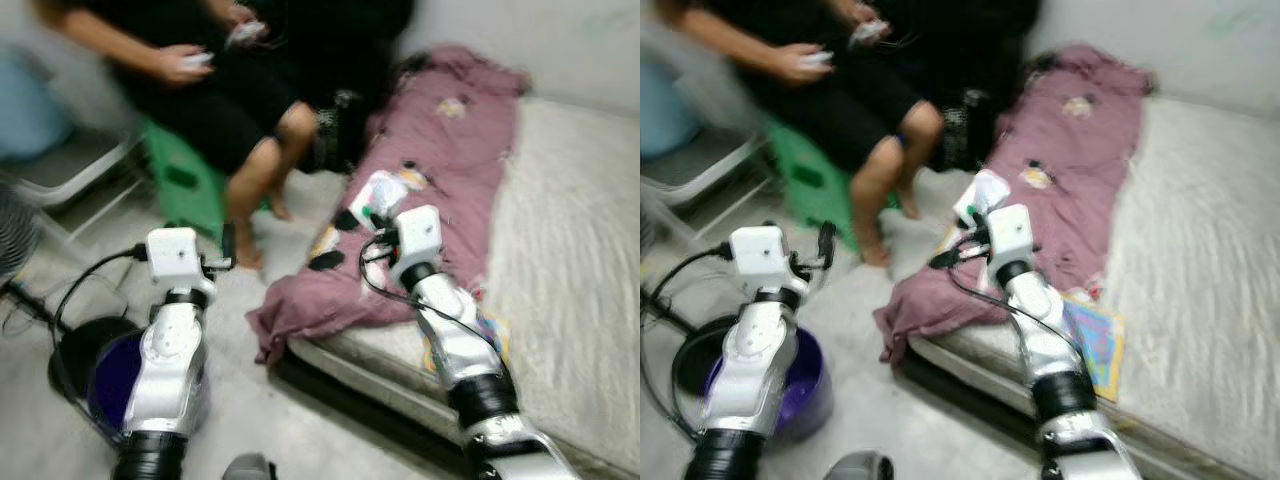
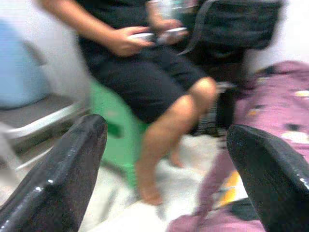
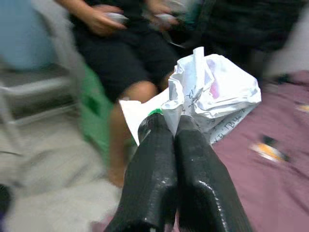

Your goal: Clean up the room

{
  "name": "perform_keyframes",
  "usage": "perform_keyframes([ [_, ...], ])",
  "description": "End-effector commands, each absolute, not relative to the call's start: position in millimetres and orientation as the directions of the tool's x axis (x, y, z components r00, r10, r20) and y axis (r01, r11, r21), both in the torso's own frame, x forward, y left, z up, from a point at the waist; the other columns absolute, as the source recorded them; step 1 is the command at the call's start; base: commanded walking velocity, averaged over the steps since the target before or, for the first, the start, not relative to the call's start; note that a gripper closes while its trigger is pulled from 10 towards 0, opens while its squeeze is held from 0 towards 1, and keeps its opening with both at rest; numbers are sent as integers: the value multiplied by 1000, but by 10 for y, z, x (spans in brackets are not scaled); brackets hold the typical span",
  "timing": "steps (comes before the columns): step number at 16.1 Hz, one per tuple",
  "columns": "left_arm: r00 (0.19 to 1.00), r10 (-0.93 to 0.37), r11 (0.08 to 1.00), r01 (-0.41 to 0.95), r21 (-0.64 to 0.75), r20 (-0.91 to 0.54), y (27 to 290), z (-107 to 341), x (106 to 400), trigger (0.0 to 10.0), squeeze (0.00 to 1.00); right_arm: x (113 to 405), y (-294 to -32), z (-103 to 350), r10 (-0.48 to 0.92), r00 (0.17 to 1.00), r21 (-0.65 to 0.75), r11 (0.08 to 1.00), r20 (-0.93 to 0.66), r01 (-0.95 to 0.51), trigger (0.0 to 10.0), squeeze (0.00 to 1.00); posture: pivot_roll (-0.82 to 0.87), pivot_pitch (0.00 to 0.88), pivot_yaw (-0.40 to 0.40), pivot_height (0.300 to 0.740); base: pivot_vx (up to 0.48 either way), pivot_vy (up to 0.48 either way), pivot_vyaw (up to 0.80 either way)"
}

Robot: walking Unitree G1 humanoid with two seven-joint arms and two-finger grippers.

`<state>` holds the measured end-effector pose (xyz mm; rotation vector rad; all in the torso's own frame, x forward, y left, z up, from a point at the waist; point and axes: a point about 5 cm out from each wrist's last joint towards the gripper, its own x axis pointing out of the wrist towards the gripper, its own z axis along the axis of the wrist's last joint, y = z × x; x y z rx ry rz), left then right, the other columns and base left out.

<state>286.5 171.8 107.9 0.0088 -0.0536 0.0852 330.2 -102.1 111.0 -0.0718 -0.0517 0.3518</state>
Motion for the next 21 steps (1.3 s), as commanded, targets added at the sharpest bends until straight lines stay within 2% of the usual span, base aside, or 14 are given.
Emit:
perform_keyframes([
  [1, 995, 79, 997, -80, 13, 65, 1706, 1118, 2880, 10000, 0, 3308, -1032, 1137, 354, 934, -89, 933, 43, -349, 10000, 0, 26, 0, 16, 740, 0, 0, 800],
  [14, 992, 104, 993, -107, 43, 71, 1762, 1122, 2851, 10000, 0, 3331, -1000, 1138, 358, 933, -78, 932, 41, -354, 10000, 0, 67, 0, 10, 740, 0, 0, 800],
  [21, 973, 215, 973, -221, 67, 84, 1988, 1119, 2704, 10000, 0, 3421, -668, 1181, 448, 893, -54, 893, 35, -446, 10000, 0, 176, 0, -68, 740, 0, 0, 69],
])
